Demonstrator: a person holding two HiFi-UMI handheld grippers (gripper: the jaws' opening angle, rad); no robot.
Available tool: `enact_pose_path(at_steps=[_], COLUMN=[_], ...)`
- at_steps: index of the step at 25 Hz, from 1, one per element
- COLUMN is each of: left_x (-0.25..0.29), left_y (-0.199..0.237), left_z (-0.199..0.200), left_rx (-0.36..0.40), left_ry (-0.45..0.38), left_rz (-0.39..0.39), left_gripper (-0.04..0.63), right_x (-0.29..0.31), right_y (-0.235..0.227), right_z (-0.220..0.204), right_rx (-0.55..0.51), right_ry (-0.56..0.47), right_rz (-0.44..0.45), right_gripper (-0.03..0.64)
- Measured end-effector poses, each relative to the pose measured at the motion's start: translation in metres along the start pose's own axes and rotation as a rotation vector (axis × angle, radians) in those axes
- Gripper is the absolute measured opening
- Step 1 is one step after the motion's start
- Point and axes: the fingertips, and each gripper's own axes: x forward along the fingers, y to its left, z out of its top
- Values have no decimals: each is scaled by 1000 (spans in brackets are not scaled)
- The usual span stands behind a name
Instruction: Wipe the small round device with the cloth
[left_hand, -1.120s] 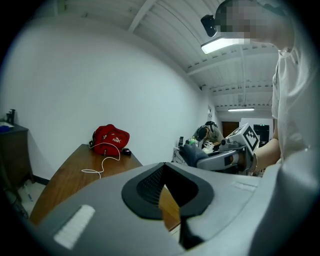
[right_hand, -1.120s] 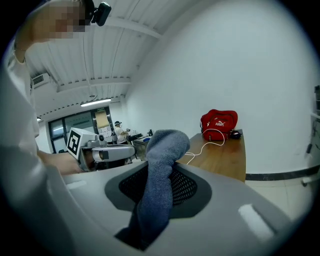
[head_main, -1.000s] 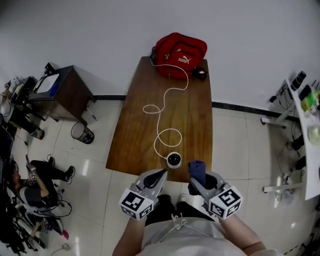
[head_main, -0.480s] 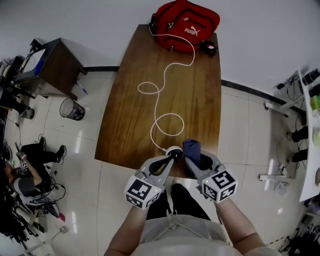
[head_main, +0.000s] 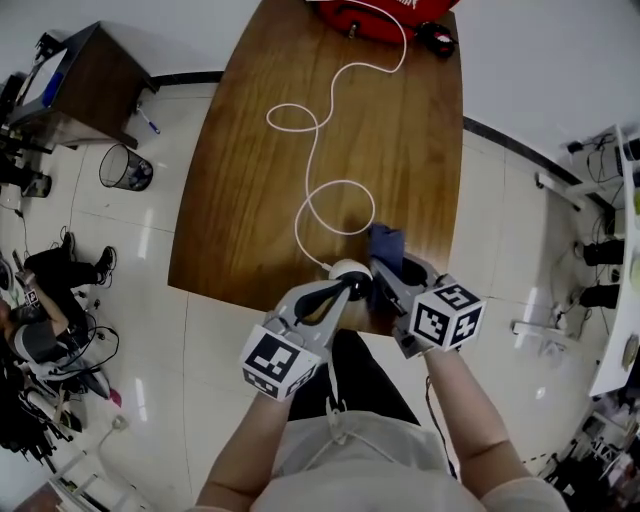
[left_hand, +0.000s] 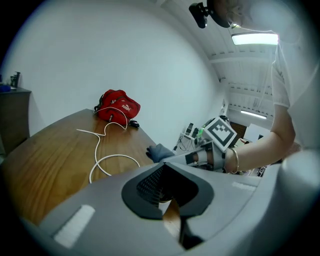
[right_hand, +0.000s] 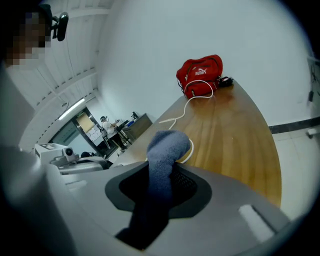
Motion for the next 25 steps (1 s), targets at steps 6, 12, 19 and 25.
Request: enact_pose_path(at_steps=[6, 12, 19, 25], left_x=[0, 0, 4, 4], left_y=[3, -2, -14, -15], left_z=[1, -2, -4, -1], left_rx=[-15, 8, 19, 16], left_ry=[11, 57, 73, 69], left_rz=[-26, -32, -48, -58], left_gripper=[6, 6, 6, 6], right_x=[12, 2, 3, 39], right_y=[-23, -18, 81, 61], right_z=[-41, -16, 62, 29], right_rx=[113, 82, -184, -301], right_ry=[82, 90, 140, 298], right_rz=[-23, 14, 370, 332], right_gripper=[107, 106, 106, 106])
